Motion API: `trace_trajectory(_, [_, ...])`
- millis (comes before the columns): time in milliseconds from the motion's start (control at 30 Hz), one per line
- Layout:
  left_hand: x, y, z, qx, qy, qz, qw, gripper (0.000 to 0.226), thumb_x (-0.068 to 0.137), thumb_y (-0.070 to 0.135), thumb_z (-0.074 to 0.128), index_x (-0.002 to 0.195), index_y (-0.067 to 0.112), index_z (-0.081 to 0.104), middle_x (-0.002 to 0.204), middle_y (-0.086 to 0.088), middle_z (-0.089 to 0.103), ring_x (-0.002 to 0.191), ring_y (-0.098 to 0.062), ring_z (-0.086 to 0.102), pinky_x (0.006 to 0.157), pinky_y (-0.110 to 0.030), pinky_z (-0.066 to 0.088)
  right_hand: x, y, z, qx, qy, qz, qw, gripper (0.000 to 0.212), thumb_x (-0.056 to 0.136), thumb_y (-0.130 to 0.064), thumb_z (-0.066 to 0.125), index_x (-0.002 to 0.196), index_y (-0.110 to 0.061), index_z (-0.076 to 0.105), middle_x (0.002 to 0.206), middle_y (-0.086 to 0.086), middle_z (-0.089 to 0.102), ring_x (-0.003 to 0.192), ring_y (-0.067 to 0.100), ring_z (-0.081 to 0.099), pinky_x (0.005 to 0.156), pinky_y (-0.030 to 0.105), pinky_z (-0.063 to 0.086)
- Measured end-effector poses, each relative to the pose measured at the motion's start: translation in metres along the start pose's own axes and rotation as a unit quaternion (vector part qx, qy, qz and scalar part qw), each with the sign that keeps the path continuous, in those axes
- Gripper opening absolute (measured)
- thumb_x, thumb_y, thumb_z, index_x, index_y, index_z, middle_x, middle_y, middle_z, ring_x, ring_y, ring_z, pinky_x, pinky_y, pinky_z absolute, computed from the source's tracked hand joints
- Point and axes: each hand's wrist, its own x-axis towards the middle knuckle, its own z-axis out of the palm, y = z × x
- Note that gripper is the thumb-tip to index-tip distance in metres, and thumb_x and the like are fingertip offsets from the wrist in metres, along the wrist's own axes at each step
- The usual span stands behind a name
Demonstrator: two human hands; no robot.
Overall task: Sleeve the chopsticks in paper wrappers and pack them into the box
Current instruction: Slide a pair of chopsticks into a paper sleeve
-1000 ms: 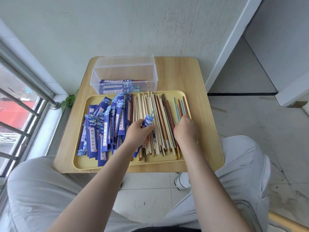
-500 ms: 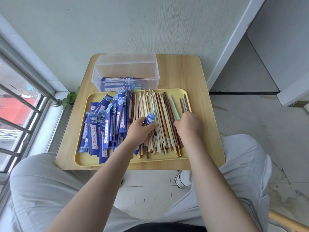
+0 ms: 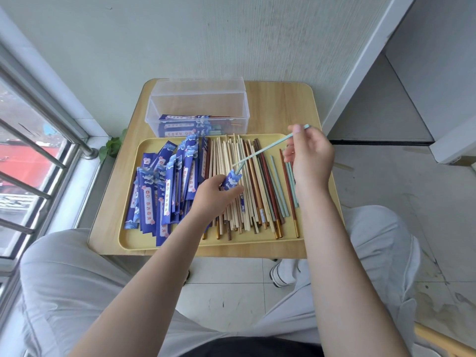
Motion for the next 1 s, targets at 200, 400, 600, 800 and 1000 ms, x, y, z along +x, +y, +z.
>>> trace_trajectory(200, [-0.005,0.001,-0.003,0.016,-0.013,0.002,1.000,0.024,0.090,0.030,0.072,0.087,0.008,0.064,0.061,0.001,0.051,0.054,-0.015,0.045,0.054,-0.032,0.040,0.002,0.009,0.000,0.067,0.011,0.052,0.996,0.024,0.104,-0.020,0.051,0.085,-0.012,0.063,0.068,0.004,0.065,0.056,0.018,0.062,0.059,0.031,0.054])
trace_trajectory(400, [-0.013,0.006,-0.006,0.021,-0.060,0.017,0.998,0.021,0.089,0.022,0.072,0.075,0.012,0.060,0.054,0.007,0.045,0.044,-0.006,0.038,0.047,-0.021,0.035,-0.001,0.020,0.004,0.034,0.008,0.069,0.997,0.019,0.103,-0.016,0.053,0.089,-0.008,0.062,0.063,-0.001,0.064,0.054,0.014,0.061,0.058,0.031,0.054])
trace_trajectory(600, [-0.016,0.018,0.001,0.045,-0.076,0.049,0.995,0.027,0.091,0.028,0.070,0.072,0.016,0.056,0.056,0.006,0.043,0.046,-0.008,0.034,0.050,-0.024,0.033,-0.017,0.033,0.021,-0.039,-0.034,0.032,0.998,0.014,0.095,-0.011,0.065,0.106,-0.015,0.058,0.084,0.002,0.074,0.067,0.008,0.069,0.066,0.028,0.056])
trace_trajectory(800, [-0.006,0.024,-0.006,0.095,-0.007,0.057,0.994,0.035,0.095,0.037,0.065,0.069,0.019,0.049,0.055,0.006,0.041,0.048,-0.011,0.034,0.054,-0.030,0.031,-0.031,0.045,0.036,-0.122,-0.136,0.027,0.983,0.012,0.099,-0.028,0.061,0.097,-0.020,0.070,0.085,-0.009,0.072,0.081,0.006,0.070,0.073,0.028,0.058])
trace_trajectory(1000, [0.002,0.029,-0.024,0.168,0.023,0.099,0.980,0.048,0.084,0.057,0.070,0.090,0.011,0.059,0.063,0.004,0.048,0.055,-0.012,0.041,0.054,-0.029,0.034,-0.018,0.037,0.037,-0.103,-0.195,0.082,0.972,0.005,0.095,-0.012,0.066,0.100,-0.014,0.068,0.086,0.003,0.074,0.068,0.017,0.073,0.065,0.033,0.062])
